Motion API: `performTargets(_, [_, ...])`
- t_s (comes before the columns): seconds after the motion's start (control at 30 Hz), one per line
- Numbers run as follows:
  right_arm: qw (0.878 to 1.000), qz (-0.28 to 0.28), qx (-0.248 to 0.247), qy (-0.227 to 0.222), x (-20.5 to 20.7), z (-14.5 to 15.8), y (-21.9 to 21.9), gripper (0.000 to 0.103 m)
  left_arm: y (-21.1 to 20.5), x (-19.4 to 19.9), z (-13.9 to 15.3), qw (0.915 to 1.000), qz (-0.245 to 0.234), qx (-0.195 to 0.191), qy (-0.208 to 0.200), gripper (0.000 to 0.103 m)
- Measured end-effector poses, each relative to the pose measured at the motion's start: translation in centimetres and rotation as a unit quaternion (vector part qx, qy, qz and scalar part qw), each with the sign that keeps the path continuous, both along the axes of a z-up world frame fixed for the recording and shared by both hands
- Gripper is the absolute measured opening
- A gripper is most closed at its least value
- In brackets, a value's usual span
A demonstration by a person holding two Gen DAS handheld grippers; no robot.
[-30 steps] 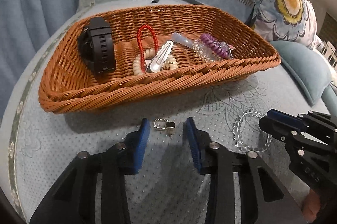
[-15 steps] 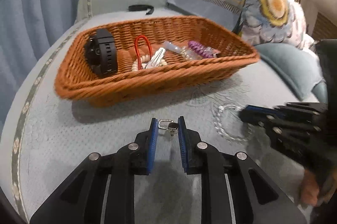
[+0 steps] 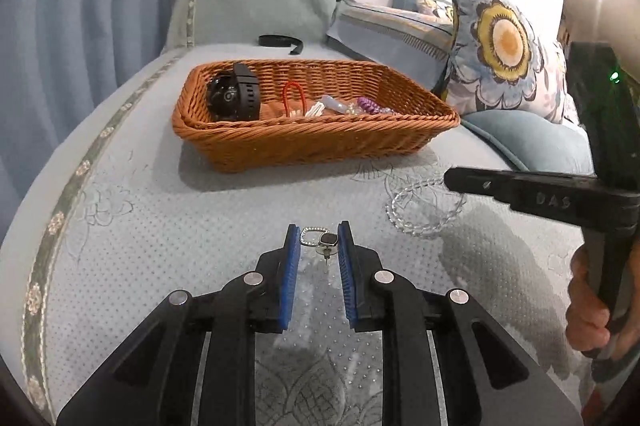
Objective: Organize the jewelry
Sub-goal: 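Carry the silver charm and bead bracelet into the basket and release both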
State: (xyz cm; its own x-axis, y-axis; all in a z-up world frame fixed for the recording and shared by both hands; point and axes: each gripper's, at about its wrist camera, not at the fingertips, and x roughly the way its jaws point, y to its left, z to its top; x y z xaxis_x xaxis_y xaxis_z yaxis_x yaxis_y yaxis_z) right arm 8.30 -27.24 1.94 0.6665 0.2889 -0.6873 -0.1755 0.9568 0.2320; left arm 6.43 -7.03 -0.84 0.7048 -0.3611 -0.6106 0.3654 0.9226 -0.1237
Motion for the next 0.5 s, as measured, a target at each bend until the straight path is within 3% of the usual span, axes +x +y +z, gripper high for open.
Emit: performTargets(0.5, [0.998, 0.008, 0.005, -0.055, -2.2, 5.4, 0.1, 0.006, -0.2, -0.2, 3.1, 0.9993, -0.006, -0.019, -0.032, 0.017])
